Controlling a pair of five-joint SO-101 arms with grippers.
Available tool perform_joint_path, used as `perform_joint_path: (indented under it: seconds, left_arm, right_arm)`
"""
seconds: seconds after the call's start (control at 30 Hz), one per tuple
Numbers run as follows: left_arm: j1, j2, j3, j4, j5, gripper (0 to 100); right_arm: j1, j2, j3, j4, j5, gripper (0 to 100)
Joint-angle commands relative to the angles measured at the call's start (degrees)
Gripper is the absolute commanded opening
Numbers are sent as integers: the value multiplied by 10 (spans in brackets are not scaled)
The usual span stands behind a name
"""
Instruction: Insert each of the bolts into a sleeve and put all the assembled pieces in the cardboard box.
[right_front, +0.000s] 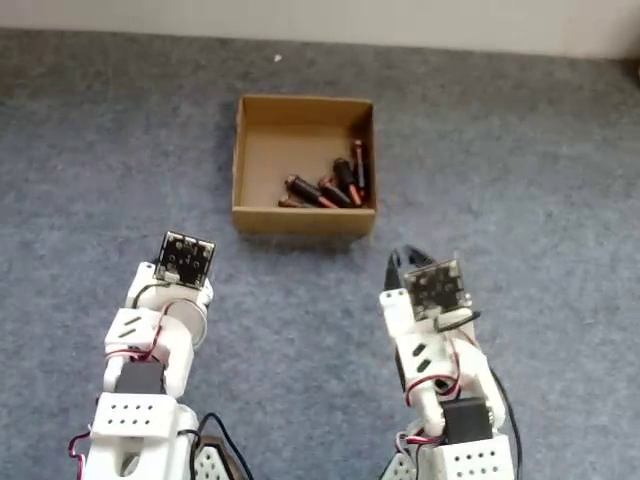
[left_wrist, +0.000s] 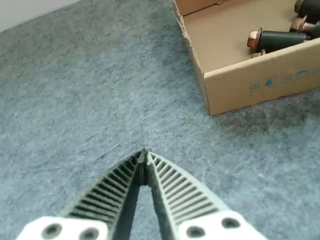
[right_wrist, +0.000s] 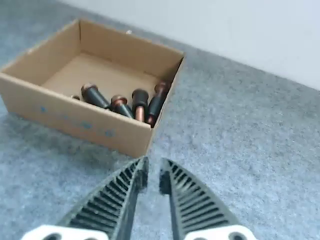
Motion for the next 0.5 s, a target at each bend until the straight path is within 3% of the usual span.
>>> perform_joint_path:
  seconds: [0.0,0.47]
  left_arm:
    - [6,0,15,-10,-9,7]
    - [6,-1,15,7,-9,7]
  right_arm:
    - [4,-2,71,37,18,15]
    - [7,-1,71,305,9,15]
